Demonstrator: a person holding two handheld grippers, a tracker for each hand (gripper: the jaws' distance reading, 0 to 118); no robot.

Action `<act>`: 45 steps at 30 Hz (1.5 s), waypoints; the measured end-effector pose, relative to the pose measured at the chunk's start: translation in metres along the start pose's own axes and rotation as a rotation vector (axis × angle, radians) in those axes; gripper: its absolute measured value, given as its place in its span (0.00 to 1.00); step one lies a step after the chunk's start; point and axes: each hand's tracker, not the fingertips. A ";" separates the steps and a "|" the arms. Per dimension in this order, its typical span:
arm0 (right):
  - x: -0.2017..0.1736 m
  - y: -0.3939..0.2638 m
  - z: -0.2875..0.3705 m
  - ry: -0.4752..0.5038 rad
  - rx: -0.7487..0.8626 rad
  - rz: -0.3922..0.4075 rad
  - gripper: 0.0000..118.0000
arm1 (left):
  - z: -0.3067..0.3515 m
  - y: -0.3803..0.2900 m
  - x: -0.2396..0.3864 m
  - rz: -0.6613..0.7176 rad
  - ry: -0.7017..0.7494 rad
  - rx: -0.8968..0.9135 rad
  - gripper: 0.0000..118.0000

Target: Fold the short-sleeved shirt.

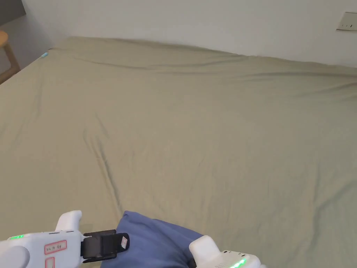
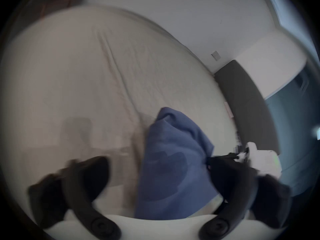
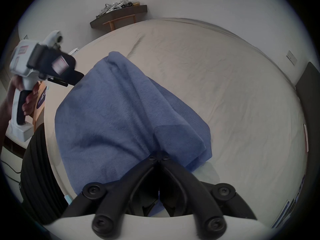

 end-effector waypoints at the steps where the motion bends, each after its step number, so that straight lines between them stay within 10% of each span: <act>1: 0.001 -0.002 0.000 0.005 0.003 -0.001 0.01 | -0.007 0.003 -0.005 0.046 -0.052 -0.013 0.99; 9: 0.006 -0.003 -0.001 0.037 0.014 -0.027 0.01 | -0.064 0.010 -0.017 0.297 -0.382 -0.188 0.97; 12: 0.007 -0.003 -0.001 0.037 0.013 -0.027 0.01 | -0.081 -0.001 -0.008 0.248 -0.173 -0.208 0.32; 13: 0.008 -0.003 -0.002 0.039 0.013 -0.027 0.01 | -0.086 -0.005 -0.009 0.245 -0.132 -0.205 0.26; 23: 0.028 0.025 0.080 -0.098 0.248 -0.070 0.01 | -0.049 -0.003 0.023 0.142 -0.049 -0.138 0.25; 32: 0.019 0.059 0.168 -0.385 0.504 -0.035 0.01 | -0.004 -0.008 0.057 -0.116 0.289 -0.080 0.25; 45: -0.022 0.077 0.180 -0.443 0.604 -0.050 0.01 | 0.066 -0.002 0.003 -0.372 0.803 0.015 0.25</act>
